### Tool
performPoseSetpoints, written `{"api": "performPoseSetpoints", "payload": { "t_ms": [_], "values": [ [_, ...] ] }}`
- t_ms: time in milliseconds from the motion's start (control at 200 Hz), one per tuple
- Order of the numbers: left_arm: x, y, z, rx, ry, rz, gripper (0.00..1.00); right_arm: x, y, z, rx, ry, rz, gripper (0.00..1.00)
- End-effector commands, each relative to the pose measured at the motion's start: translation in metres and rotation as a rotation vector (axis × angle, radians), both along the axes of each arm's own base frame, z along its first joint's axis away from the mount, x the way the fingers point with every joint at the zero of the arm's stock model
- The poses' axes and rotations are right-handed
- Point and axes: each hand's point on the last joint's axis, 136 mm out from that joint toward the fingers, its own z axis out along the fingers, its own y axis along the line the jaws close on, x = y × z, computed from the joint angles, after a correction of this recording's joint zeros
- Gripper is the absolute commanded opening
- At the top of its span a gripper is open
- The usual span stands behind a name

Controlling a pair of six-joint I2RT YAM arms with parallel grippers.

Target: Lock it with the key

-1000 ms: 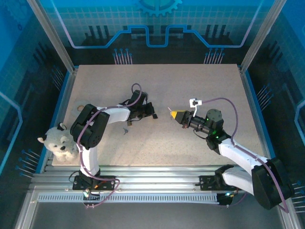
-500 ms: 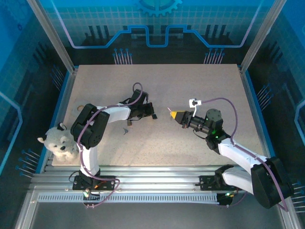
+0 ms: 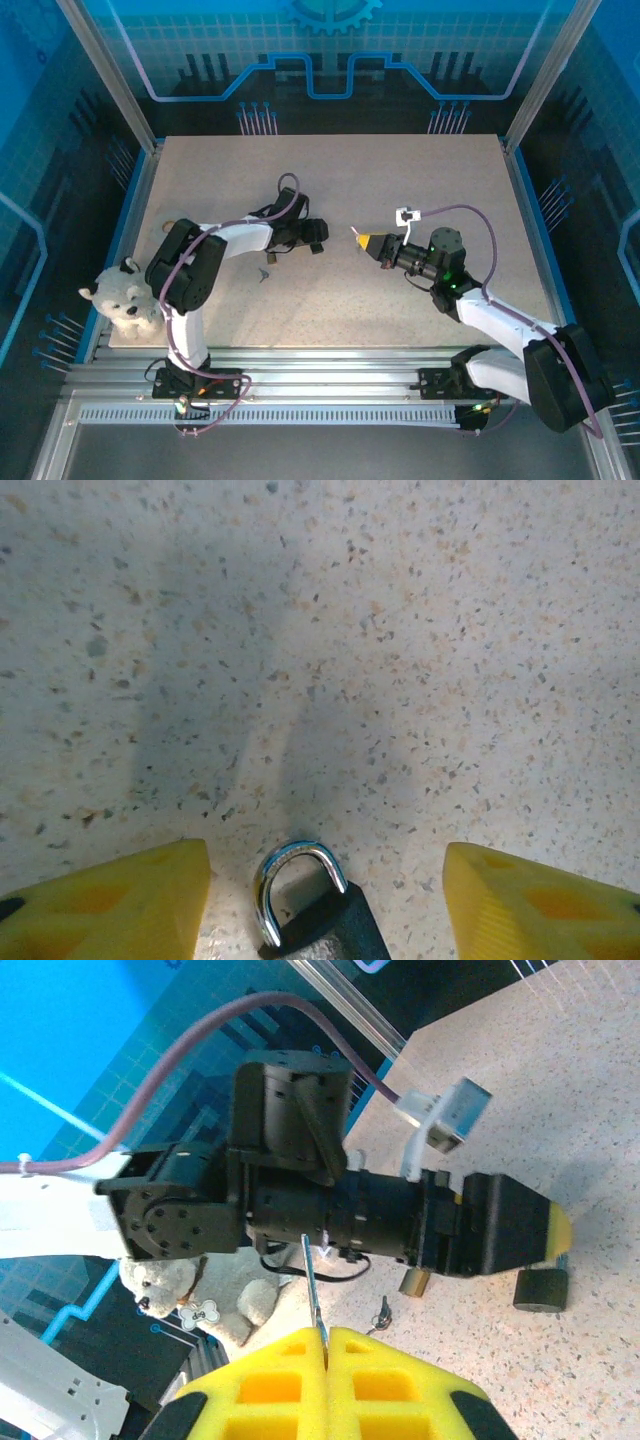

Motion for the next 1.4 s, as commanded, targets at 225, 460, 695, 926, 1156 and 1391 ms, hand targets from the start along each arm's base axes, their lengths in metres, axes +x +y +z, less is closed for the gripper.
{"api": "performPoseSetpoints", "payload": {
  "t_ms": [225, 460, 695, 926, 1156, 1391],
  "values": [
    [-0.021, 0.015, 0.13, -0.036, -0.284, 0.044, 0.98, 0.021, -0.001, -0.032, -0.176, 0.064, -0.074, 0.0],
    [-0.067, 0.045, 0.178, -0.017, -0.366, 0.125, 0.99, 0.03, 0.027, -0.055, -0.317, 0.095, -0.049, 0.0],
    [-0.122, 0.078, 0.212, -0.066, -0.407, 0.168, 0.99, 0.044, 0.049, -0.073, -0.466, 0.118, -0.052, 0.0],
    [-0.153, 0.102, 0.221, -0.048, -0.442, 0.173, 0.99, 0.066, 0.061, -0.095, -0.618, 0.103, -0.074, 0.0],
    [-0.157, 0.108, 0.215, -0.046, -0.452, 0.191, 0.99, 0.083, 0.075, -0.124, -0.687, 0.143, -0.056, 0.0],
    [-0.157, 0.107, 0.212, -0.054, -0.445, 0.189, 0.99, 0.096, 0.077, -0.148, -0.717, 0.202, -0.046, 0.0]
  ]
}}
